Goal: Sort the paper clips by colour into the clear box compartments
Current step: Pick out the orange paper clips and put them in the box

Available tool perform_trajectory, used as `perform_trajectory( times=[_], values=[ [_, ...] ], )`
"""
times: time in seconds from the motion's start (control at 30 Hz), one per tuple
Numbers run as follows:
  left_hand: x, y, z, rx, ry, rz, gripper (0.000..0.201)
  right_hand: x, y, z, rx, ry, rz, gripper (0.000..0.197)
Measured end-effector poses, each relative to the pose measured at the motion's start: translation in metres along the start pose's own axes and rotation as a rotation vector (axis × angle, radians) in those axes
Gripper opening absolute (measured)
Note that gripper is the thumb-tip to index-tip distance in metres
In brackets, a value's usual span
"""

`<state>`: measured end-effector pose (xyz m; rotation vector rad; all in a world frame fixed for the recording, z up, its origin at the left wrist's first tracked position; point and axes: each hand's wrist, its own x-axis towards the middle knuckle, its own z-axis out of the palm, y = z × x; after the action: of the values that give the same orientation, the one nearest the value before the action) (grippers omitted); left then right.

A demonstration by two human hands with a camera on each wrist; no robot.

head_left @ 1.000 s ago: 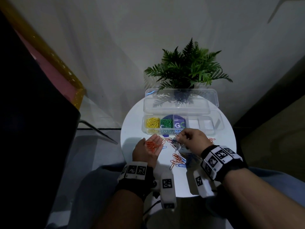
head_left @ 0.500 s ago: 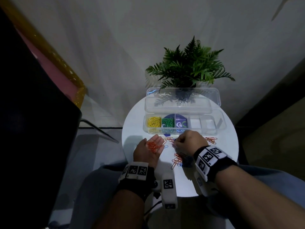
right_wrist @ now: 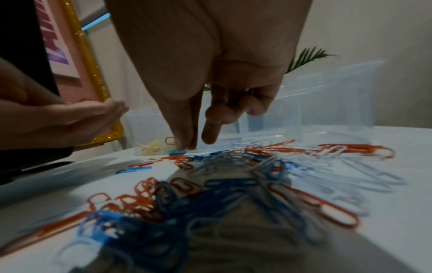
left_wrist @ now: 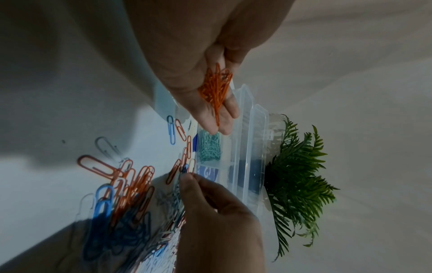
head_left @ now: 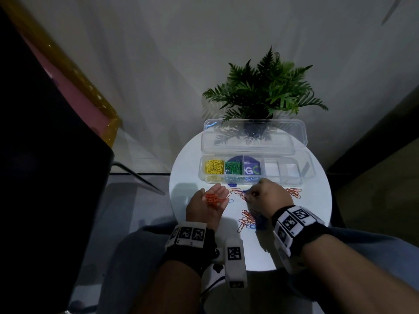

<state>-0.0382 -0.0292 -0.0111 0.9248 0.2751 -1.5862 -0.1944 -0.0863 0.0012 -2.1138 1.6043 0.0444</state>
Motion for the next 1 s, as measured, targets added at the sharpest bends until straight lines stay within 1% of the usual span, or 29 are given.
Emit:
perform_trajectory(
  times=[0.07,0.13,0.2,0.3,0.4,0.43,0.5,0.57,0.63,0.67,0.77,0.83,0.9,0.93,1.0],
  values=[
    [-0.001,0.001,0.001,0.015,0.017,0.000,0.034,0.003,-0.008,0.006,-0.063,-0.017,-0.030,0.022],
    [0.000,0.002,0.001,0.060,0.062,0.019,0.041,0.007,-0.012,0.013,-0.146,-0.039,-0.046,0.021],
    [0.001,0.003,0.002,0.077,0.094,0.036,0.046,0.010,-0.013,0.018,-0.181,-0.046,-0.038,0.023],
    [0.002,0.004,0.000,0.065,0.100,0.044,0.046,0.011,-0.014,0.024,-0.189,-0.050,-0.041,0.025],
    [-0.001,0.006,-0.002,0.055,0.080,0.023,0.038,0.009,-0.015,0.022,-0.187,-0.061,-0.050,0.030],
    [-0.003,0.007,-0.002,0.058,0.083,0.022,0.037,0.008,-0.016,0.019,-0.162,-0.072,-0.046,0.030],
    [-0.005,0.008,-0.001,0.052,0.076,0.023,0.040,0.007,-0.017,0.012,-0.057,-0.071,-0.058,0.027],
    [-0.004,0.007,-0.001,0.064,0.099,0.033,0.046,0.001,-0.023,0.005,0.085,-0.019,-0.136,0.022],
    [-0.004,0.006,0.000,0.098,0.144,0.041,0.046,-0.006,-0.035,-0.001,0.200,0.023,-0.254,0.019],
    [-0.005,0.005,0.001,0.102,0.146,0.048,0.046,-0.008,-0.041,-0.003,0.229,0.022,-0.305,0.018],
    [-0.007,0.003,0.000,0.062,0.093,0.068,0.051,-0.009,-0.060,-0.007,0.196,-0.051,-0.454,0.022],
    [-0.006,0.001,-0.001,0.014,0.068,0.088,0.042,-0.009,-0.068,-0.010,0.175,-0.092,-0.518,0.023],
    [-0.005,0.002,-0.002,-0.017,0.068,0.109,0.036,-0.008,-0.071,-0.013,0.225,-0.065,-0.504,0.023],
    [-0.004,0.003,-0.003,-0.024,0.070,0.104,0.036,-0.007,-0.070,-0.015,0.259,-0.014,-0.458,0.022],
    [-0.003,0.007,-0.006,-0.012,0.036,0.059,0.032,0.000,-0.059,-0.018,0.310,0.121,-0.314,0.018]
  ],
)
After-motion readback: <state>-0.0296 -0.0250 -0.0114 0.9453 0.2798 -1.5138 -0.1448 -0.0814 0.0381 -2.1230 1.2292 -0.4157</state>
